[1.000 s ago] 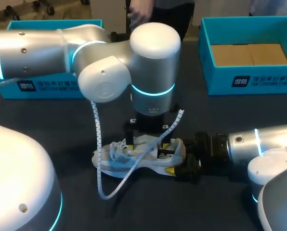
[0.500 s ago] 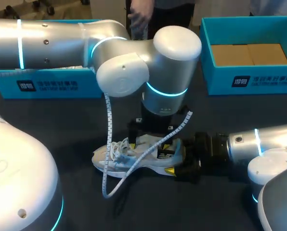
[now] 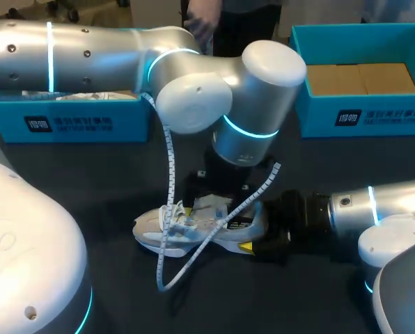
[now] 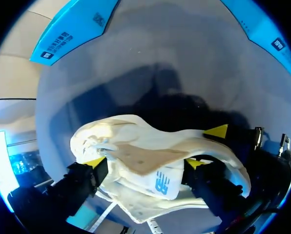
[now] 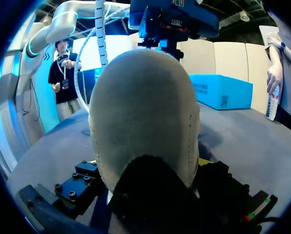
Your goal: Take the shoe out of the shoebox, open the shoe tongue, remove and reinsert the insole, then place the shoe into the shoebox
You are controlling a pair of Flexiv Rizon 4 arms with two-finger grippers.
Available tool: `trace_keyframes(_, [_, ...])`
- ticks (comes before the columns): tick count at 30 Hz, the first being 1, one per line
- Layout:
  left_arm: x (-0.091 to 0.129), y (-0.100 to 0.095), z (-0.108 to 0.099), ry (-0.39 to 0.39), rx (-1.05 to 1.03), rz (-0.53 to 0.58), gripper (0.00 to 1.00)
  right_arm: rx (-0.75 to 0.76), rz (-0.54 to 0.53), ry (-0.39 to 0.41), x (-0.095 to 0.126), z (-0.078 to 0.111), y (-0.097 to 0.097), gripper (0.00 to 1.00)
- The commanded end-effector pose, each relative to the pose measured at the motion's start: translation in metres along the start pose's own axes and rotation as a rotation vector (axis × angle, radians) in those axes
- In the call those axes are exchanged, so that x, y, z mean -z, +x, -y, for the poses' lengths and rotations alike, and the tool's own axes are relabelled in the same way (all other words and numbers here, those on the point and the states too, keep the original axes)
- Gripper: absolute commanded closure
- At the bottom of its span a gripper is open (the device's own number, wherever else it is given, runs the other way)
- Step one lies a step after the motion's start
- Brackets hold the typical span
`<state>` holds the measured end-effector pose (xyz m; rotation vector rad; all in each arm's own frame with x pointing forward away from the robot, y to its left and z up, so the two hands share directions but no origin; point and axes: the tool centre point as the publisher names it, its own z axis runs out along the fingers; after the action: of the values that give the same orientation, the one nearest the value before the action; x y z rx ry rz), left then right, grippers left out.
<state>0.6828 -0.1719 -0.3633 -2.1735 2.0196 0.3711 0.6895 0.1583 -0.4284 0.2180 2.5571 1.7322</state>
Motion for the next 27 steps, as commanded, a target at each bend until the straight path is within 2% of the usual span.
trace_keyframes(1, [0.005,-0.001,-0.005,-0.007,0.017,0.022,0.25,0.001,0.002,0.003,-0.003,0.002,0.001,1.0])
trace_keyframes(3, [0.008,-0.006,-0.006,-0.035,0.007,0.019,0.35,0.001,0.002,0.003,-0.003,0.002,0.001,1.0])
trace_keyframes(7, [0.014,-0.014,-0.009,-0.041,-0.002,0.007,0.49,0.001,0.002,0.003,-0.003,0.002,0.001,1.0])
trace_keyframes(12, [0.017,-0.02,-0.012,-0.042,-0.004,-0.016,0.52,0.001,0.002,0.003,-0.003,0.002,0.001,1.0])
trace_keyframes(16, [0.018,-0.026,-0.012,-0.051,0.005,-0.044,0.62,0.001,0.002,0.003,-0.003,0.002,0.001,1.0])
trace_keyframes(17, [0.018,-0.027,-0.011,-0.056,0.008,-0.049,0.68,0.001,0.002,0.003,-0.003,0.002,0.001,1.0])
trace_keyframes(18, [0.018,-0.028,-0.011,-0.059,0.01,-0.054,0.68,0.001,0.002,0.003,-0.003,0.002,0.001,1.0])
trace_keyframes(20, [0.018,-0.032,-0.01,-0.064,0.018,-0.074,0.81,0.001,0.002,0.003,-0.003,0.002,0.001,1.0])
trace_keyframes(21, [0.019,-0.033,-0.01,-0.063,0.021,-0.082,0.84,0.001,0.002,0.003,-0.003,0.002,0.001,1.0])
trace_keyframes(23, [0.02,-0.037,-0.009,-0.063,0.031,-0.106,1.0,0.001,0.002,0.003,-0.003,0.002,0.001,1.0])
trace_keyframes(27, [0.025,-0.048,-0.007,-0.073,0.024,-0.194,1.0,0.001,0.002,0.003,-0.003,0.002,0.001,1.0])
